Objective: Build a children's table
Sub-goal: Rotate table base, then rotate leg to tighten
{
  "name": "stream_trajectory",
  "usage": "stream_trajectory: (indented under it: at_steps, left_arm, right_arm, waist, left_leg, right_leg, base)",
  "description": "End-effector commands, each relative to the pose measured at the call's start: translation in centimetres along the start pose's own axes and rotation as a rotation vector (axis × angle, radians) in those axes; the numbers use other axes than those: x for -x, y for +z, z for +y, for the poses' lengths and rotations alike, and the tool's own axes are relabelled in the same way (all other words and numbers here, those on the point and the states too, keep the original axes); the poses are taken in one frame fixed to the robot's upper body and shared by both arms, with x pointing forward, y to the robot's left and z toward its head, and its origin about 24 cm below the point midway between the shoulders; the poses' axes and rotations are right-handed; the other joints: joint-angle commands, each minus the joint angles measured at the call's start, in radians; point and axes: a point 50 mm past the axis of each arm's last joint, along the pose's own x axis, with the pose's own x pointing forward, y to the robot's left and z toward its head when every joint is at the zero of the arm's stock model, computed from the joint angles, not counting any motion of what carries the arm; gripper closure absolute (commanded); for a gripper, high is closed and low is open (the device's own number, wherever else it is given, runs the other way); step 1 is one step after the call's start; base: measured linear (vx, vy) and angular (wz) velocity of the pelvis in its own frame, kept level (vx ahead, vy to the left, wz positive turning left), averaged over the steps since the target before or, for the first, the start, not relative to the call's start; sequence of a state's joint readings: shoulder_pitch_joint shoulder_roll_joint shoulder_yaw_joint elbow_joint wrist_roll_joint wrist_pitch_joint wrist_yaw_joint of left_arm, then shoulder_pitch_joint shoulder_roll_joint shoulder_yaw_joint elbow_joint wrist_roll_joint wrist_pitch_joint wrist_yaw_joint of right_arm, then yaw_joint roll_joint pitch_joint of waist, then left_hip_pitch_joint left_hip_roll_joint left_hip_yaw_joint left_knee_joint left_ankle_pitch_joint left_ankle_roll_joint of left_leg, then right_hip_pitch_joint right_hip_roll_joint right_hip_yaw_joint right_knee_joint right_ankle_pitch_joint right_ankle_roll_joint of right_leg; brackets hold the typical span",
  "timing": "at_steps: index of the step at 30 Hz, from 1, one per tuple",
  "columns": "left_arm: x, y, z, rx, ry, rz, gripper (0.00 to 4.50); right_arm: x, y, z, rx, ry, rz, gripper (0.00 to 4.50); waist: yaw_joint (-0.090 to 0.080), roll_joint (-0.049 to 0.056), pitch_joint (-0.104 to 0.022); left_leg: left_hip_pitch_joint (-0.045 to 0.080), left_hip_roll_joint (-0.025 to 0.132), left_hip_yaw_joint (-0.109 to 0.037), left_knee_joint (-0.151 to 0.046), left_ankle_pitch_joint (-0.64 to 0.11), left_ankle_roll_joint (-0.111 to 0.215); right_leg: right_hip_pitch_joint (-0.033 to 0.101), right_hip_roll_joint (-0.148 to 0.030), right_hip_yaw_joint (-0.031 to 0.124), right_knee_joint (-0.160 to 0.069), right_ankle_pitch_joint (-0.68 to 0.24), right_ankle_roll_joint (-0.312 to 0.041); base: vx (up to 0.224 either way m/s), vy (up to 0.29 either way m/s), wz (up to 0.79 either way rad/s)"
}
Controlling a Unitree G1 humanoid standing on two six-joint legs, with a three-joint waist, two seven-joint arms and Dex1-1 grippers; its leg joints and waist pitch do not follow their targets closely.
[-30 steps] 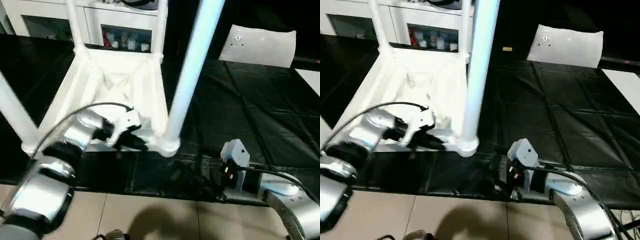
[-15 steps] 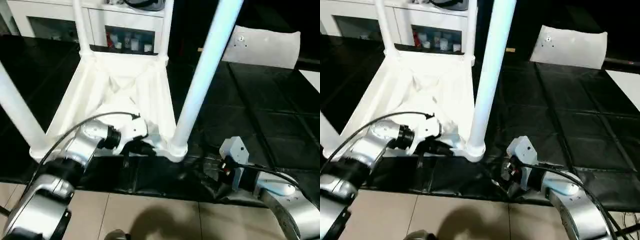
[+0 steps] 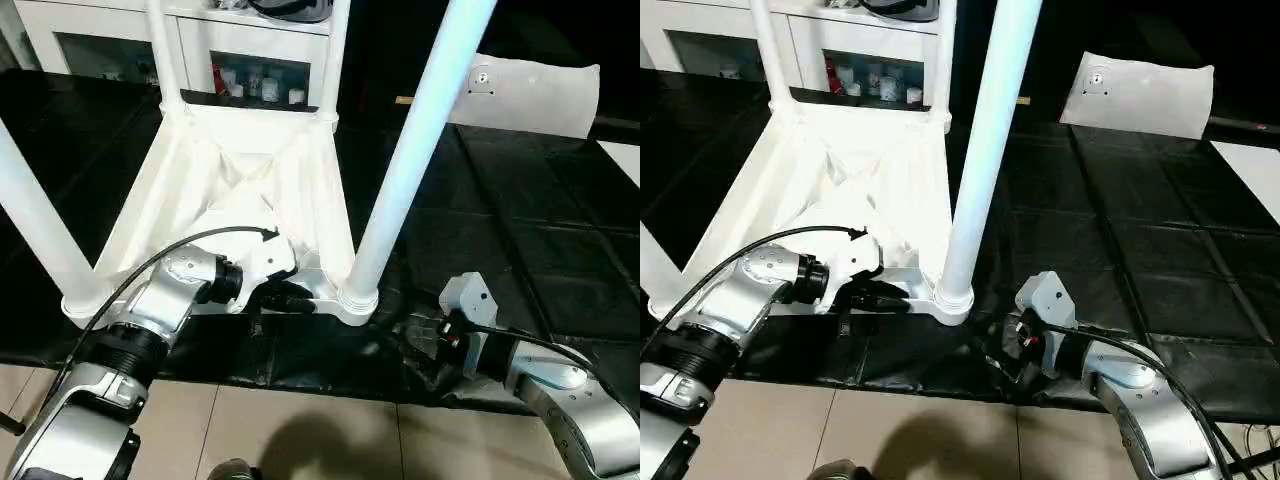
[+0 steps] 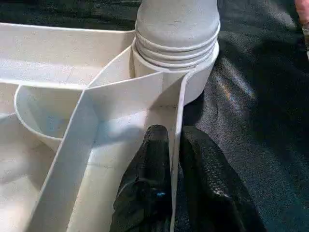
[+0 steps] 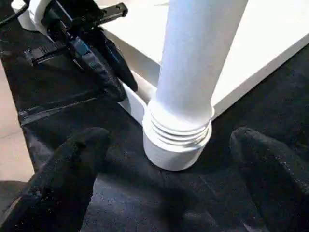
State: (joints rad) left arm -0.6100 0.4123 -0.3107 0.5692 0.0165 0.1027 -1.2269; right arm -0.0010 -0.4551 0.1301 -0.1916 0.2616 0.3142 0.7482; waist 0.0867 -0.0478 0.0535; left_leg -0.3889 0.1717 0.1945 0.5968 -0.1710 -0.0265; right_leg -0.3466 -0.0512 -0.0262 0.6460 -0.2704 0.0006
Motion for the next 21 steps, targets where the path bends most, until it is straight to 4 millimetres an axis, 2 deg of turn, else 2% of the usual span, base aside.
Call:
stream_trajectory:
  at_steps: [1, 3, 6, 11, 14, 17, 18, 21]
  left_arm:
    - [0.0, -0.4, -0.2, 0.009, -0.017, 0.026, 4.09]
    - [0.1, -0.5, -0.2, 0.009, -0.033, 0.057, 4.37]
    - [0.2, -0.5, -0.3, 0.003, -0.045, 0.076, 4.47]
    - [0.3, 0.1, -0.3, -0.048, -0.094, 0.075, 4.49]
    - [0.2, 0.6, -0.6, -0.088, -0.178, 0.064, 4.49]
    - [0.2, 0.7, -1.0, -0.114, -0.236, 0.079, 4.49]
    - [0.1, 0.8, -1.1, -0.13, -0.253, 0.086, 4.49]
    - [0.0, 0.8, -1.3, -0.17, -0.296, 0.102, 4.49]
  right_arm:
    - [0.0, 0.4, -0.1, 0.027, -0.006, 0.002, 0.0]
    - [-0.1, 0.6, 0.0, 0.031, -0.006, -0.003, 0.0]
    - [-0.1, 0.8, 0.0, 0.037, -0.005, -0.008, 0.0]
    - [-0.7, 1.6, -0.5, 0.062, -0.001, -0.032, 0.0]
    - [-1.5, 2.1, -1.3, 0.08, 0.061, -0.044, 0.0]
    - [-2.0, 2.5, -1.7, 0.095, 0.124, -0.053, 0.0]
    - [-2.1, 2.7, -1.9, 0.102, 0.147, -0.061, 0.0]
    - [-2.5, 3.1, -2.4, 0.116, 0.209, -0.087, 0.0]
  waist:
    - [-0.003, 0.002, -0.054]
    - [-0.003, 0.005, -0.055]
    - [-0.008, 0.003, -0.056]
    - [-0.018, 0.005, -0.055]
    - [-0.025, 0.006, -0.056]
    - [-0.021, 0.006, -0.059]
    - [-0.022, 0.001, -0.06]
    - [-0.012, 0.004, -0.06]
  left_leg:
    - [0.032, 0.074, -0.034, -0.07, -0.163, 0.029]
    - [0.032, 0.074, -0.035, -0.071, -0.16, 0.03]
    - [0.031, 0.074, -0.035, -0.07, -0.158, 0.031]
    - [0.031, 0.073, -0.035, -0.071, -0.166, 0.03]
    - [0.031, 0.073, -0.034, -0.07, -0.163, 0.028]
    - [0.033, 0.073, -0.031, -0.064, -0.13, 0.046]
    - [0.032, 0.074, -0.03, -0.062, -0.129, 0.053]
    - [0.032, 0.075, -0.029, -0.062, -0.117, 0.062]
  right_leg:
    - [0.013, -0.103, 0.045, -0.086, -0.002, -0.221]
    - [0.014, -0.103, 0.045, -0.084, 0.009, -0.222]
    - [0.015, -0.102, 0.044, -0.083, 0.022, -0.226]
    - [0.016, -0.103, 0.044, -0.083, 0.02, -0.237]
    - [0.016, -0.104, 0.045, -0.083, 0.017, -0.246]
    - [0.016, -0.102, 0.044, -0.075, 0.085, -0.263]
    - [0.017, -0.102, 0.044, -0.074, 0.093, -0.265]
    - [0.017, -0.103, 0.042, -0.071, 0.103, -0.268]
  base:
    - [0.0, 0.0, 0.0]
    - [0.0, 0.0, 0.0]
    - [0.0, 0.0, 0.0]
    - [0.0, 0.0, 0.0]
    - [0.0, 0.0, 0.0]
    - [0.0, 0.0, 0.0]
    - [0.0, 0.0, 0.0]
    - [0.0, 0.0, 0.0]
